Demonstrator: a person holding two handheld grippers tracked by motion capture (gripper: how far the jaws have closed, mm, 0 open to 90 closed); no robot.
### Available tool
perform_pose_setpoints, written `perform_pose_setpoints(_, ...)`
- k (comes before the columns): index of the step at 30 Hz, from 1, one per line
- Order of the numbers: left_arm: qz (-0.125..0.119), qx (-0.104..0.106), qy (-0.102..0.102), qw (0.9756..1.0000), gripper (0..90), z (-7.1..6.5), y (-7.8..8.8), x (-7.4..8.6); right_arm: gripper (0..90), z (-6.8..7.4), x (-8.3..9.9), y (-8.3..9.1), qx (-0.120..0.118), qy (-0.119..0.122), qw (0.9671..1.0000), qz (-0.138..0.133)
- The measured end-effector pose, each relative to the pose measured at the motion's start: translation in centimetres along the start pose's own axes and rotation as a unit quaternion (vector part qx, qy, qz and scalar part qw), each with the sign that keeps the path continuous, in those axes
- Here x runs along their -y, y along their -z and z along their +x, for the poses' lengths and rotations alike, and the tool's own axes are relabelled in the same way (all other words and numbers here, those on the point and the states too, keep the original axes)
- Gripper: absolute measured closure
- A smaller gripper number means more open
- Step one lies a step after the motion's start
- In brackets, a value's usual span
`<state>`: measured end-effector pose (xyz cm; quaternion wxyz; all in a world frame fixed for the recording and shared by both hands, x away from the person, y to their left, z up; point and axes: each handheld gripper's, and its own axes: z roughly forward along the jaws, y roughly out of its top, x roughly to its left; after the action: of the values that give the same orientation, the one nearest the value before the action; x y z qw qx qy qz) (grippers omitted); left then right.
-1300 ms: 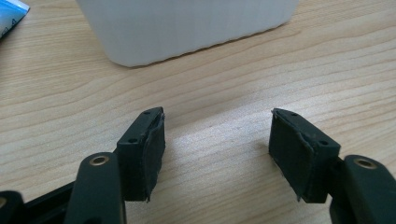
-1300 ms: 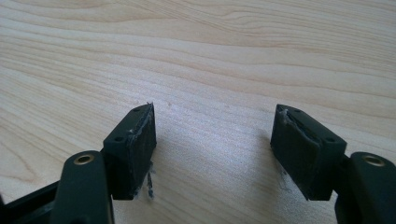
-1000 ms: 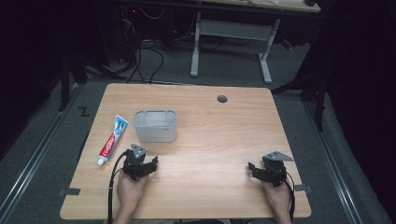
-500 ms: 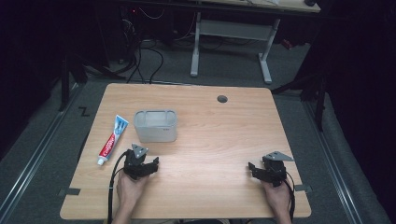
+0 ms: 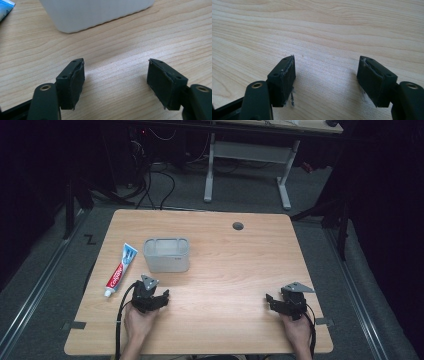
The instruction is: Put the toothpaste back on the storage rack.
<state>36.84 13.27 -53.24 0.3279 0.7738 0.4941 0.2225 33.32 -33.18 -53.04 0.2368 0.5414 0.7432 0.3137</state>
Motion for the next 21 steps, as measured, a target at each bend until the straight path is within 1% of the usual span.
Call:
perform_pose_setpoints(5,-0.002,0.005,0.003,1.0000,31.9,0.05,0.17,0.13,31.2,0.00,0.00,0.00,0.000,0.000,1.0000,0.000)
perform_pose_setpoints(13,-0.006,0.000,0.002,1.0000,31.4,0.10,0.50,0.16,31.2,0.00,0.00,0.00,0.000,0.000,1.0000,0.000)
perform_pose_setpoints(18,-0.008,0.004,0.005,1.0000,31.4,0.14,0.70,0.16,31.3,-0.01,0.00,0.00,0.000,0.000,1.0000,0.000)
perform_pose_setpoints(21,-0.013,0.000,0.004,0.9999,31.4,0.17,0.97,0.24,31.2,-0.01,0.00,0.00,0.000,0.000,1.0000,0.000)
